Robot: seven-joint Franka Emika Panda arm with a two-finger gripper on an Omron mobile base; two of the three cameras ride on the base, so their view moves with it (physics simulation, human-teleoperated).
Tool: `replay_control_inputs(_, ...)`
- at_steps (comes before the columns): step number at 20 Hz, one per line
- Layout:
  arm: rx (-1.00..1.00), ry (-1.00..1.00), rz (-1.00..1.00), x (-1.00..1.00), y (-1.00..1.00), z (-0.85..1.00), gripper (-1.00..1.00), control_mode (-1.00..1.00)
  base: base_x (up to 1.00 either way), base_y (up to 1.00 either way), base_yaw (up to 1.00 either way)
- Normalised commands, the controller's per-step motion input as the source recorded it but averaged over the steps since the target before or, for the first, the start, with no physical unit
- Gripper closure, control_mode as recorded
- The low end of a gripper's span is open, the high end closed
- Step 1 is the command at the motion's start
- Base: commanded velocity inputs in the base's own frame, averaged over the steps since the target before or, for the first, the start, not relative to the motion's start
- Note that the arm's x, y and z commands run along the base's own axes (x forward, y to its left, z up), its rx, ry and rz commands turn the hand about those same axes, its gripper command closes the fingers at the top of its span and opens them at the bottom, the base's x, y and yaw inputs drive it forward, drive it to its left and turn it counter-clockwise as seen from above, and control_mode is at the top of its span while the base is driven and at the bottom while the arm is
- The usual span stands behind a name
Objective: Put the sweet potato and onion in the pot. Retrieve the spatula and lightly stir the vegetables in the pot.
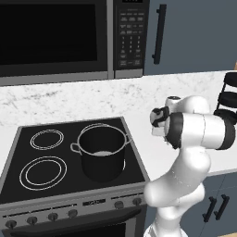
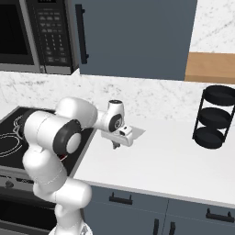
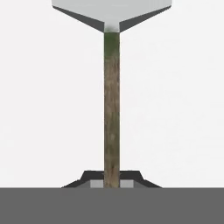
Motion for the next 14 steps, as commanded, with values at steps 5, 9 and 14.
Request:
replay_control_inputs(5, 0.06, -0.15, 0.00, -0.97, 0.00, 0.97, 1.00, -1.00, 0.00, 0.00, 0.00)
replay_control_inputs(9, 0.18, -0.02, -0.01, -1.00, 0.11, 1.00, 1.00, -1.00, 0.00, 0.00, 0.00)
replay_control_inputs(14, 0.26, 0.05, -0.04, -0.68, 0.27, 1.00, 1.00, -1.00, 0.00, 0.00, 0.00)
